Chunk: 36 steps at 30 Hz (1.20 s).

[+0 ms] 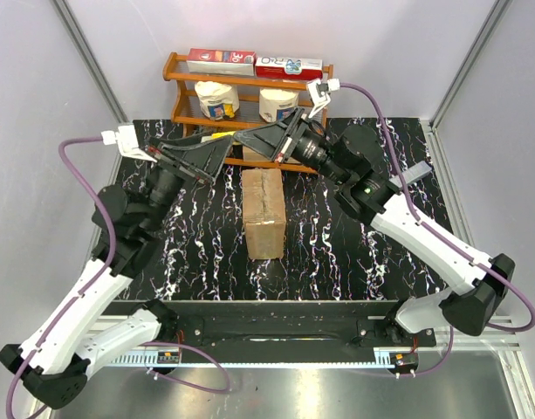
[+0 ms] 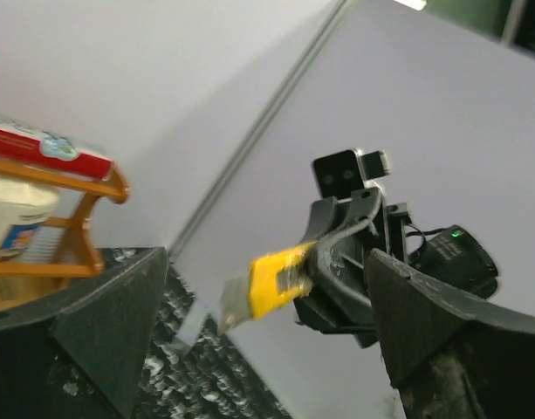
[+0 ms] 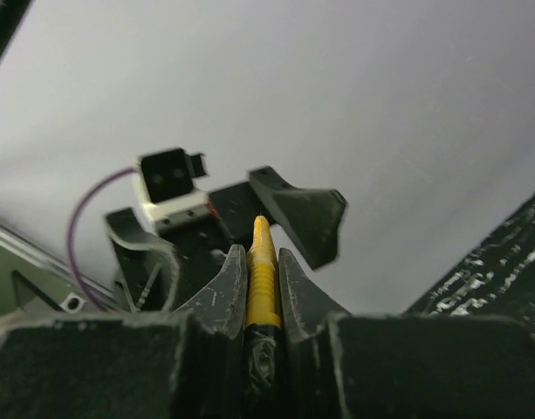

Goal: Unpack the express box

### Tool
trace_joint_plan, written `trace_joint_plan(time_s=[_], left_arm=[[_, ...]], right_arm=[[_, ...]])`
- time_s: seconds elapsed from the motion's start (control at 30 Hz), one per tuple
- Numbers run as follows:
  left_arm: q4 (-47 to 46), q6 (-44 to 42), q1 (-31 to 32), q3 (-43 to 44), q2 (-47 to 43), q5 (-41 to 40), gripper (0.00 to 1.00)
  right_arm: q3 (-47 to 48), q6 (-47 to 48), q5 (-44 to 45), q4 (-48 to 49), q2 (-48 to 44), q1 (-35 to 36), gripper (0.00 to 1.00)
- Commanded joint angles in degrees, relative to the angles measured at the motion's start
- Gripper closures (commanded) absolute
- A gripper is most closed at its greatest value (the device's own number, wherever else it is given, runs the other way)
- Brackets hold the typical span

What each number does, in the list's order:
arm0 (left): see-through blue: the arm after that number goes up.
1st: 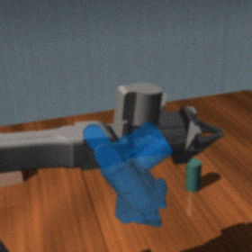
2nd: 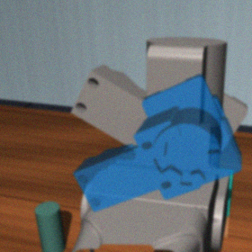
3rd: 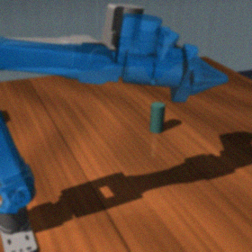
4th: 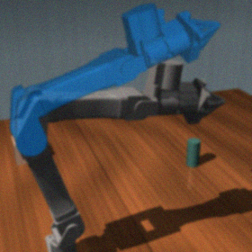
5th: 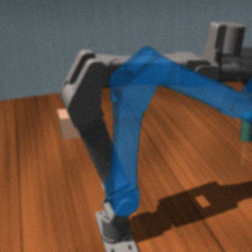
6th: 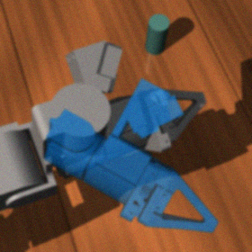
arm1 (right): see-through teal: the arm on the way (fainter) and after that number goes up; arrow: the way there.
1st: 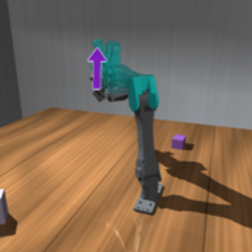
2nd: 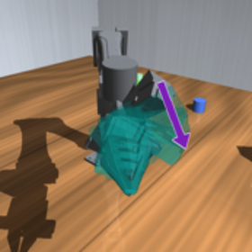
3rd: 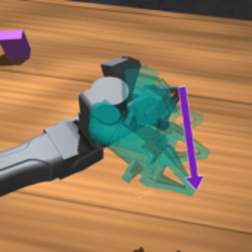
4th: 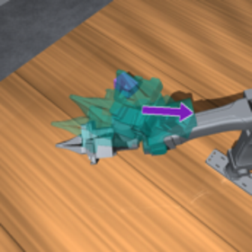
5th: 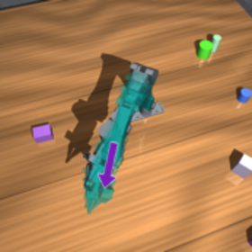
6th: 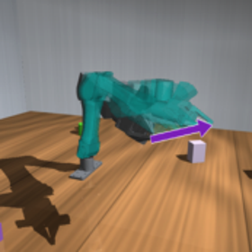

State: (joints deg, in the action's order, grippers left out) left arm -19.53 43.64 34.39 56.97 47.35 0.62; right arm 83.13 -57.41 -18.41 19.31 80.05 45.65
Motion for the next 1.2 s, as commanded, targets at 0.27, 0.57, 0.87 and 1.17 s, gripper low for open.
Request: trace_joint_plan(time_s=[0.27,0.57,0.87,1.17], left_arm=[[38.0,-20.7,-4.4,22.4,2.3,3.7,0.01],[50.8,-9.1,-12.3,19.7,11.8,9.4,0.01],[40.6,-1.1,-12.4,1.7,14.8,22.8,0.01],[29.5,11.1,-11.6,-10.4,13.2,28.9,0.1]], right_arm=[[-1.0,17.0,1.3,-23.2,-9.7,-4.6,1.0],[-1.7,25.8,18.0,-38.5,-12.9,-5.0,1.0],[-4.3,26.6,25.0,-43.6,-11.9,-5.0,1.0],[-5.8,26.4,24.0,-43.7,-9.8,-4.9,1.0]])
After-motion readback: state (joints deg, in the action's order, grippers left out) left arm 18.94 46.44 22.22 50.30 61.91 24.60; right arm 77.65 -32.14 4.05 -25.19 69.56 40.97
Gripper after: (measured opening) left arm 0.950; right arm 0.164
